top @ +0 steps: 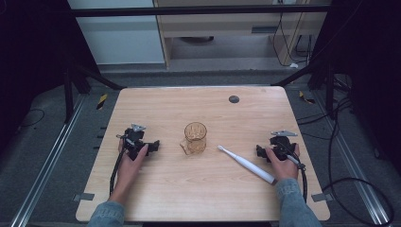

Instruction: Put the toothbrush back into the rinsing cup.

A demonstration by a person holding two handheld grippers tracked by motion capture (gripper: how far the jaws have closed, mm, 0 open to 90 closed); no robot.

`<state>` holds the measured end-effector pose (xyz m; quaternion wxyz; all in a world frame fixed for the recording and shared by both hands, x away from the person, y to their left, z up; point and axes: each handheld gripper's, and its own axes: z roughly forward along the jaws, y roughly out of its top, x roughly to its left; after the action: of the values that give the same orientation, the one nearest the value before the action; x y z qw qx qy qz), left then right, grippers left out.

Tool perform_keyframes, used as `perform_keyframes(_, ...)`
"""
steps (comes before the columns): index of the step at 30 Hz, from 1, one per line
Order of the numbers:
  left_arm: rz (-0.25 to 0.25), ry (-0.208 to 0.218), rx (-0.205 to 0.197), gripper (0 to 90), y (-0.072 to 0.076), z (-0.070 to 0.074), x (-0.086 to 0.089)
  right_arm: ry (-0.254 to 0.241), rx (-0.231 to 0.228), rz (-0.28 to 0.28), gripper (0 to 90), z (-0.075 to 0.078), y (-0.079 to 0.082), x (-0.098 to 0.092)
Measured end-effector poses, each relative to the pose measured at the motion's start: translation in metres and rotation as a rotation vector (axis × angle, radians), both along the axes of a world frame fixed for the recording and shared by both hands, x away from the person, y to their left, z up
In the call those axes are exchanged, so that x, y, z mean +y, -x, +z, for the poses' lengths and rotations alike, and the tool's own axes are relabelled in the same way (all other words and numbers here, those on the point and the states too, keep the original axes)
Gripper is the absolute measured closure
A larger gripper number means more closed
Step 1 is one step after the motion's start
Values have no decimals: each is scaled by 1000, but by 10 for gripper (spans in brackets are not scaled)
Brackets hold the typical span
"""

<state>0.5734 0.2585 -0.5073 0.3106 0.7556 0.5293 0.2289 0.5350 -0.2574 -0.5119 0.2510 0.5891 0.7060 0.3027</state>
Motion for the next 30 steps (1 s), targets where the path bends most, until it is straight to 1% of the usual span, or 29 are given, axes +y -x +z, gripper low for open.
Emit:
perform_keyframes(4,-2,0,0,0,0,0,0,-1,-1,8,11,0,0,-1)
perform_keyframes(5,-4,0,0,0,1,0,0,0,-3,18,49,1,1,-1)
perform_keyframes(6,-4,0,0,0,1,0,0,0,-3,18,49,1,1,-1)
perform_keyframes(7,-4,0,-1,0,1,0,0,3,5,35,86,4,4,0)
perform_keyframes(8,-4,0,-1,0,1,0,0,3,5,35,86,4,4,0)
perform_keyframes(9,-3,0,-1,0,2,0,0,22,10,49,97,8,10,2)
perform_keyframes(10,-3,0,-1,0,2,0,0,37,3,65,105,10,14,3)
perform_keyframes(11,-3,0,-1,0,2,0,0,37,3,65,105,10,14,3)
perform_keyframes(12,-3,0,-1,0,2,0,0,53,-8,78,107,13,17,4)
perform_keyframes(13,-2,0,-1,0,2,0,0,56,-28,98,122,21,23,7)
perform_keyframes(17,-1,-1,-1,0,2,0,0,60,-71,129,133,35,34,10)
perform_keyframes(19,2,-2,0,0,2,0,0,56,-82,153,134,40,38,12)
perform_keyframes(23,5,-3,1,0,3,0,0,58,-85,219,131,47,45,18)
perform_keyframes(25,6,-3,1,0,3,0,0,60,-77,238,147,48,46,22)
perform_keyframes(26,6,-3,1,0,3,0,0,60,-77,238,147,48,46,22)
perform_keyframes(27,6,-3,1,0,3,0,0,68,-75,251,170,48,47,23)
perform_keyframes(28,6,-3,1,0,3,0,0,68,-62,273,199,48,49,27)
perform_keyframes(29,6,-3,1,0,3,0,0,68,-62,273,199,48,49,27)
perform_keyframes(30,6,-3,1,0,3,0,0,77,-60,299,221,48,51,30)
